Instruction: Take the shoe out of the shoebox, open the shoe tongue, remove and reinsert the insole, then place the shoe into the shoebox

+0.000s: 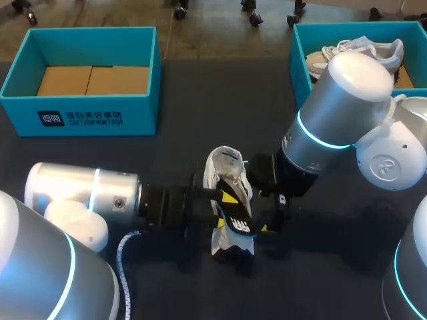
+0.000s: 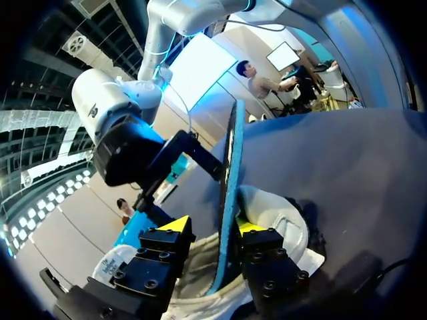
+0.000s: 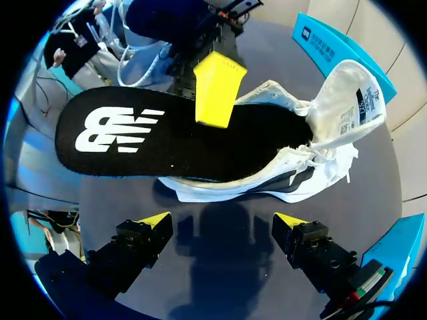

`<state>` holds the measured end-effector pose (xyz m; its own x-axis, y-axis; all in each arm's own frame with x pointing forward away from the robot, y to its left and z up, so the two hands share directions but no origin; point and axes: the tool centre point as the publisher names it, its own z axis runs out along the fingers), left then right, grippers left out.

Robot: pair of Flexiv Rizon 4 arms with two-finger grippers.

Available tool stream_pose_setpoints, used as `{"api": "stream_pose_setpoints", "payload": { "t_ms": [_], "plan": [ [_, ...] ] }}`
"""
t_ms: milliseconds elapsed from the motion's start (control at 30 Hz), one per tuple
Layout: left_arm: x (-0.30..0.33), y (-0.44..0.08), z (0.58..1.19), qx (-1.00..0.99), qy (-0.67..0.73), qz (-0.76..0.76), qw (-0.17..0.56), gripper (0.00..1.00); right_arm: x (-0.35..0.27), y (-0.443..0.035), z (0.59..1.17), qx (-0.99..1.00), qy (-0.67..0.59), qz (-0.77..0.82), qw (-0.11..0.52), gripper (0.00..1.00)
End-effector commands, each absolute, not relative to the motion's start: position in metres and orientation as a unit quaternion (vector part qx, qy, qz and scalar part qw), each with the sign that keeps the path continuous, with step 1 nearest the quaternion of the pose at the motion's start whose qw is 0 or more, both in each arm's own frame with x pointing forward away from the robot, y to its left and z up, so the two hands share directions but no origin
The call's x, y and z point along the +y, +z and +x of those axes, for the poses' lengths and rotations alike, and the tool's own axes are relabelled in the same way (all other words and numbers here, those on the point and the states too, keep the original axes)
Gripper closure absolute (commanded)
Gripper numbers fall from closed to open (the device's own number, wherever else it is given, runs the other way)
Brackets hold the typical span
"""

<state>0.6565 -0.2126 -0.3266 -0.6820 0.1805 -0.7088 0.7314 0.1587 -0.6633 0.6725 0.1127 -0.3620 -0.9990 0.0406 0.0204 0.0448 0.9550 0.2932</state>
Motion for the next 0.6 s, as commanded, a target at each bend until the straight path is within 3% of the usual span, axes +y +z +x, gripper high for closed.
{"api": "stream_pose_setpoints", "payload": {
  "t_ms": [33,133,167,200,600],
  "plan": [
    [-0.211,-0.318,0.647,0.716,-0.568,0.323,0.245,0.61,0.114,-0.364,0.672,-0.989,-0.148,-0.022,0.006,0.0],
    [-0.214,-0.313,0.643,0.71,-0.572,0.331,0.245,0.75,0.114,-0.364,0.672,-0.989,-0.148,-0.022,0.006,0.0],
    [-0.215,-0.312,0.643,0.708,-0.572,0.334,0.244,0.84,0.114,-0.364,0.672,-0.989,-0.148,-0.022,0.006,0.0],
    [-0.216,-0.312,0.642,0.708,-0.571,0.336,0.244,1.0,0.114,-0.364,0.672,-0.989,-0.148,-0.022,0.006,0.0],
    [-0.215,-0.337,0.659,0.722,-0.542,0.339,0.264,1.0,0.114,-0.364,0.672,-0.989,-0.148,-0.022,0.006,0.0]
  ]
}}
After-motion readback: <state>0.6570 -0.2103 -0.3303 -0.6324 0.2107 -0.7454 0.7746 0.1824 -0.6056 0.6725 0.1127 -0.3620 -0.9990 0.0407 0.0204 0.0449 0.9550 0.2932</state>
